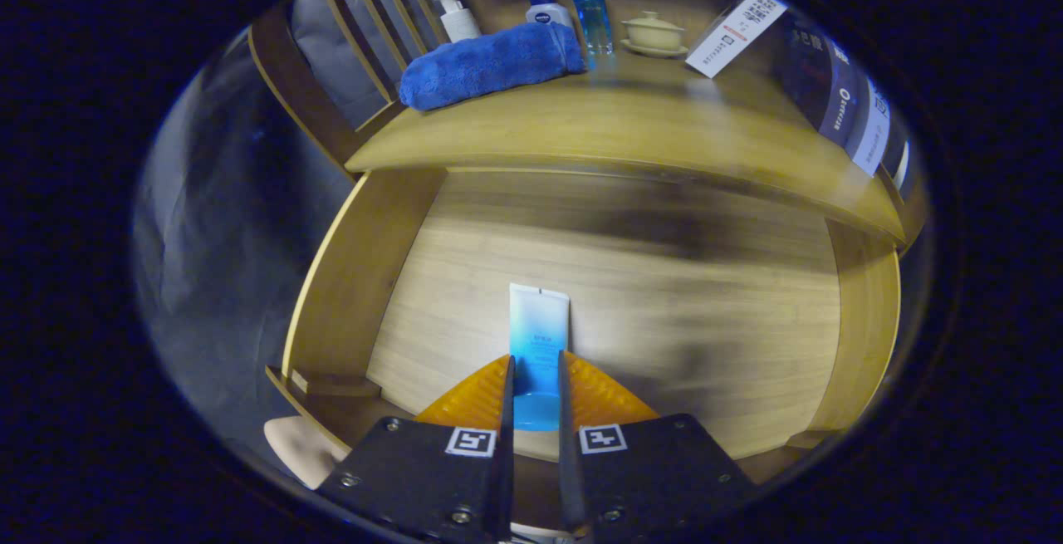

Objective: Pull open the drawer, take out the items inside it, and place them on the countertop above the cabinet.

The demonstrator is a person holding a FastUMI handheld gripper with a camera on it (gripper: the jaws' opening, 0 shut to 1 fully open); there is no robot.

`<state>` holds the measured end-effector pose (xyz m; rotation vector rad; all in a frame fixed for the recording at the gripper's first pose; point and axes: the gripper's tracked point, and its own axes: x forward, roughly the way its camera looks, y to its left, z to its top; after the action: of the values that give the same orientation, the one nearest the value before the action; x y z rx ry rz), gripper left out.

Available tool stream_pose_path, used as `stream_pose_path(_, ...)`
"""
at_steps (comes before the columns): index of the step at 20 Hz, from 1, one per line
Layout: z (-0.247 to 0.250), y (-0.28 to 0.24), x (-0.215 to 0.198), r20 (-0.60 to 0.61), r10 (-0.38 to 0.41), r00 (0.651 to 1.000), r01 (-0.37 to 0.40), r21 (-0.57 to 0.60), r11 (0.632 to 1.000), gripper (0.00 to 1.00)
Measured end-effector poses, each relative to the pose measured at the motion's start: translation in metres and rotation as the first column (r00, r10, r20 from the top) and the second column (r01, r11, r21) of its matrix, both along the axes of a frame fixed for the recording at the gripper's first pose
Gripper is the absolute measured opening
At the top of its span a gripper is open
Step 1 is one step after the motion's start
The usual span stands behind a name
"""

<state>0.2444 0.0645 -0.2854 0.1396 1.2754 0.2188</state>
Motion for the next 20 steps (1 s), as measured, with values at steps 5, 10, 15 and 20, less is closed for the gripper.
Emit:
stream_pose_path(5,0.017,-0.017,0.017,0.027,-0.105,0.994,0.104,0.032,0.994,0.02)
stream_pose_path(10,0.006,-0.006,0.006,-0.013,-0.082,0.997,0.083,0.059,0.995,0.01)
stream_pose_path(15,-0.006,0.011,0.005,-0.004,0.028,1.000,-0.028,-0.012,1.000,0.56)
stream_pose_path(20,-0.027,0.024,-0.011,-0.100,0.177,0.979,-0.189,-0.134,0.973,0.88)
